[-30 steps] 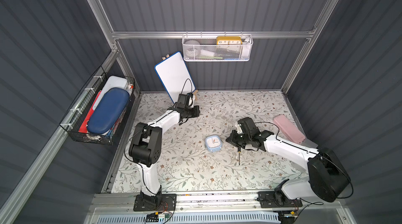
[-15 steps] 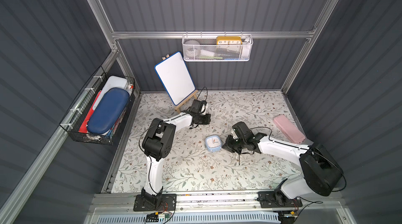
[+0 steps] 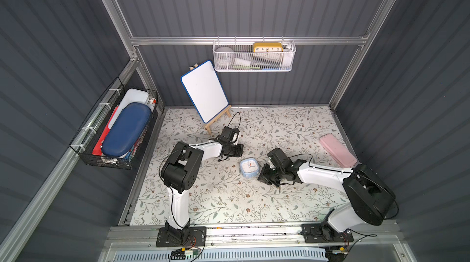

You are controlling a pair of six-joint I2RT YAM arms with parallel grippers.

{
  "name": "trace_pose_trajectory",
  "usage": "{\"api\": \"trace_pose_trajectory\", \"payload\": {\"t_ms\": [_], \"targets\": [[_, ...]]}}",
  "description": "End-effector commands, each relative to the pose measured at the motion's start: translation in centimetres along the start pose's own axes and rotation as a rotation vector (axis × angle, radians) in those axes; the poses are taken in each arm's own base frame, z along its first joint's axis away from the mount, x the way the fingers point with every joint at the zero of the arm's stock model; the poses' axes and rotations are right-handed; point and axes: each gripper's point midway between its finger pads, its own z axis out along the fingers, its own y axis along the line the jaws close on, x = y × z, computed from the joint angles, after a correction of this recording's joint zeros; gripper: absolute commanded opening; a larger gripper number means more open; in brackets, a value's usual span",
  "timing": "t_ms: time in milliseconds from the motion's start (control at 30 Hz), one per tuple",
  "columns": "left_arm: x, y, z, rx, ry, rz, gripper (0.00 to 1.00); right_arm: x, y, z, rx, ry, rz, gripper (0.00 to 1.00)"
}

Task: Remove the battery from the alarm
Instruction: Adjust the alarm at the center of the board.

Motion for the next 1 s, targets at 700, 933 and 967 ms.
{"api": "trace_pose_trajectory", "payload": {"t_ms": [700, 933, 967], "targets": [[4.0, -3.8, -3.6, 0.086, 0.042, 0.030, 0.00, -3.3, -0.3, 0.0, 0.067, -0.076, -0.045, 0.00], [6.3, -4.4, -4.0, 0.103, 0.074, -0.004, 0.00, -4.8, -0.5, -0.2, 0.096, -0.132, -0.084, 0.00], [6.6, -4.4, -4.2, 0.097, 0.079, -0.013, 0.00, -5.1, -0.5, -0.4, 0.100, -0.140, -0.092, 0.00]]}}
